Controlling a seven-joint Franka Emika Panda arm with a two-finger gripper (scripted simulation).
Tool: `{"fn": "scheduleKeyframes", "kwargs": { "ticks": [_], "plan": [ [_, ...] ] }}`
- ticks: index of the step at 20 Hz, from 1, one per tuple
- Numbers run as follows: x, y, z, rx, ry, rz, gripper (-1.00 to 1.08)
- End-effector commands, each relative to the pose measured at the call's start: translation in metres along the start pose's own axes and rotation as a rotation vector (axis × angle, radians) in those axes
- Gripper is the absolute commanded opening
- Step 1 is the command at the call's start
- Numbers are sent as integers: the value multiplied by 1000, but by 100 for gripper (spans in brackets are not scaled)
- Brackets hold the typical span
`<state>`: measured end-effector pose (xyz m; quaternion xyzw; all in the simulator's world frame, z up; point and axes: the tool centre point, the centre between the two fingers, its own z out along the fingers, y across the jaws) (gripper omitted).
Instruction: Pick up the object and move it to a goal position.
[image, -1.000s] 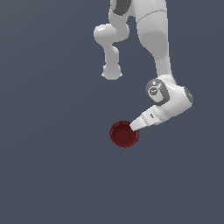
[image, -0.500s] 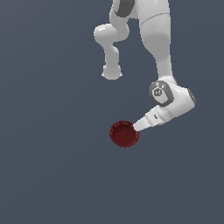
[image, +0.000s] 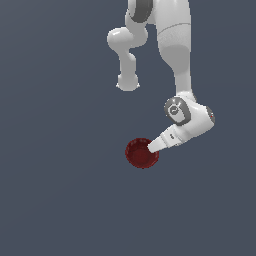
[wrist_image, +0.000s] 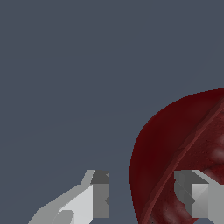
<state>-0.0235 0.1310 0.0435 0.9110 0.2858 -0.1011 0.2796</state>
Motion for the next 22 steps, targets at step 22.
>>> {"fn": "scheduleKeyframes", "kwargs": {
  "ticks": [22],
  "plan": [
    [18,14,-26,-43,115,-21,-100]
  ]
}}
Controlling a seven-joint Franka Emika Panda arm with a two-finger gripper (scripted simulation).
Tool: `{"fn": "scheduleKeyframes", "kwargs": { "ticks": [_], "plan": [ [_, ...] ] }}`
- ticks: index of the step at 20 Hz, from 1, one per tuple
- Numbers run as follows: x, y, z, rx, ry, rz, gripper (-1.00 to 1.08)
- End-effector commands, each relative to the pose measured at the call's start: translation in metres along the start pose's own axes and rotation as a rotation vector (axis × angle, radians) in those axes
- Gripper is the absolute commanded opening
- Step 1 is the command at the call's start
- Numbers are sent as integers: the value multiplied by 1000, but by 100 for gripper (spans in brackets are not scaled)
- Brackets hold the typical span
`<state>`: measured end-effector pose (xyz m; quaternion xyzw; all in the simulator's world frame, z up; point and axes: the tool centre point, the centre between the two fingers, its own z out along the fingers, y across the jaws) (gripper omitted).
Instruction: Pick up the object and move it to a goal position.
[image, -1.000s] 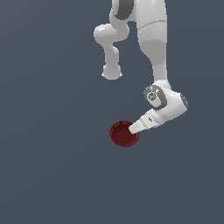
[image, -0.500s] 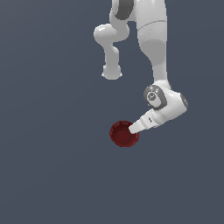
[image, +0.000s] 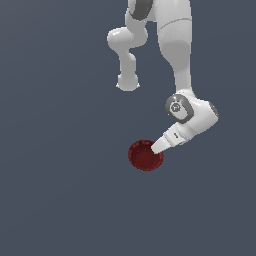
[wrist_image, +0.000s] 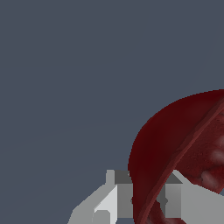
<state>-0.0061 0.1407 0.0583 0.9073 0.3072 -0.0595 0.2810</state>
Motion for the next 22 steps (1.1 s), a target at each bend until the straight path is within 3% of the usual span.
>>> {"fn": "scheduleKeyframes", "kwargs": {
  "ticks": [1,6,13,22],
  "plan": [
    [8,7,-13,-18,50,-8,-100],
    [27,21,-46,-66,180,-33,-100],
    [49,42,-110,-150,409,-76,-100],
    [55,57,-188,-243,665,-124,-100]
  ]
}}
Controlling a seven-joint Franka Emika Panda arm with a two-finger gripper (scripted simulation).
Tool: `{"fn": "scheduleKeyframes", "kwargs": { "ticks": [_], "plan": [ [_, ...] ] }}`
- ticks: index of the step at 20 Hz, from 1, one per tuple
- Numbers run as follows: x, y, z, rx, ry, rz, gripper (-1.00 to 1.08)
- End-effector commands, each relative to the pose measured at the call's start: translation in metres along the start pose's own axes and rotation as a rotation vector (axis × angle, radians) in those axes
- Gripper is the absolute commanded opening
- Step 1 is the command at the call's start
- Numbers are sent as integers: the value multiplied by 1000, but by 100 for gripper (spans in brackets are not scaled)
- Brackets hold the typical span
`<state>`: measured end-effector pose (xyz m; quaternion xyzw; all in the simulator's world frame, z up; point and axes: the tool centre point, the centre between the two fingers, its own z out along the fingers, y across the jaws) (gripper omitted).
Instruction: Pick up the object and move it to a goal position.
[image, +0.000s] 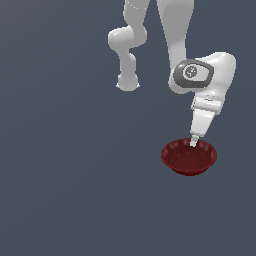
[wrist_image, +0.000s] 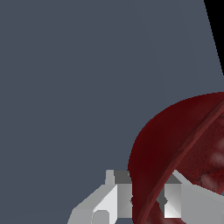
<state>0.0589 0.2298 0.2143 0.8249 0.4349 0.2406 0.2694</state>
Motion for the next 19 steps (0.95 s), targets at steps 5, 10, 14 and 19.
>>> {"fn": "scheduleKeyframes", "kwargs": {
  "ticks": [5,10,14,19],
  "plan": [
    [19,16,-32,-49,128,-22,-100],
    [26,22,-46,-71,181,-30,-100],
    [28,25,-52,-82,203,-34,-100],
    [29,26,-54,-86,212,-35,-100]
  ]
}}
